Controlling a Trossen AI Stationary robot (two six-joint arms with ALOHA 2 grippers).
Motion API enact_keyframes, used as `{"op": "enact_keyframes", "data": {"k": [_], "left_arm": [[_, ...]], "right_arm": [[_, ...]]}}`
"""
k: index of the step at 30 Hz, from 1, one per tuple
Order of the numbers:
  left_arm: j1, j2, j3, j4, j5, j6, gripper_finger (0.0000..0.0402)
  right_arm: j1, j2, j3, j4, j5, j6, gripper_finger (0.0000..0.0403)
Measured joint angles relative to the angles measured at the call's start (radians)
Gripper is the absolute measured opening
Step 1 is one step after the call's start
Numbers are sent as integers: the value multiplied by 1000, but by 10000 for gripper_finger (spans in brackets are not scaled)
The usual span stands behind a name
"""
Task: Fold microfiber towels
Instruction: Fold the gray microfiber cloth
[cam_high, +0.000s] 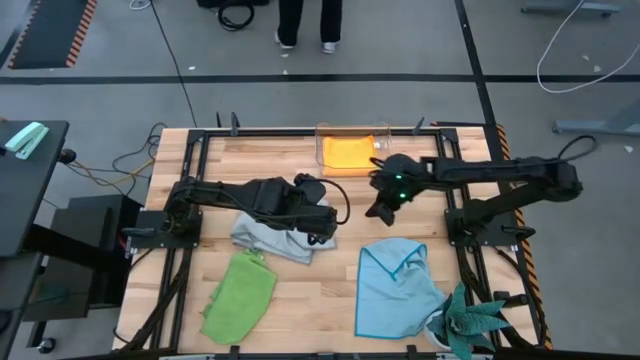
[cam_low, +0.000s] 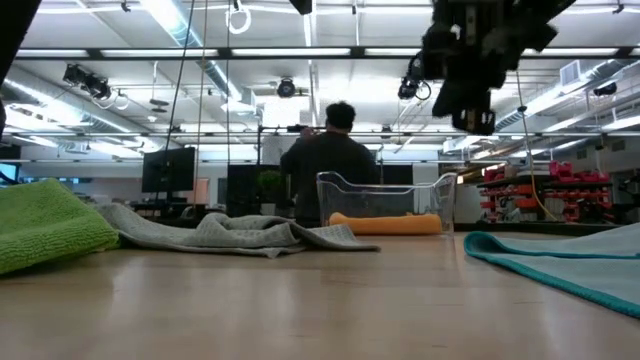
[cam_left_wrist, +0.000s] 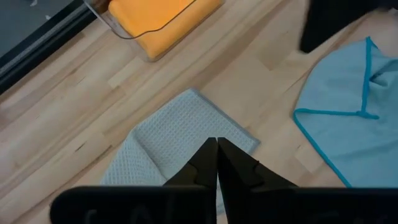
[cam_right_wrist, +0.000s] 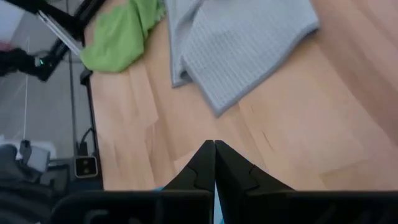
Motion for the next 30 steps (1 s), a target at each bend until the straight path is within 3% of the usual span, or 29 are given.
{"op": "enact_keyframes", "data": {"k": [5,11,21,30], "left_arm": [[-16,-9,0,1,0,1,31],[-28,-10,0,0,0,3,22],[-28,-10,0,1,0,0,19],[-33,-9,0,4,1,-8,19]], "right_arm": [[-43,149,0,67,-146,-64,11],[-11,281,0,100,-272,-142,14],[82,370,0,189,-277,-154,51],[79,491,0,337,-278,-70,93]]}}
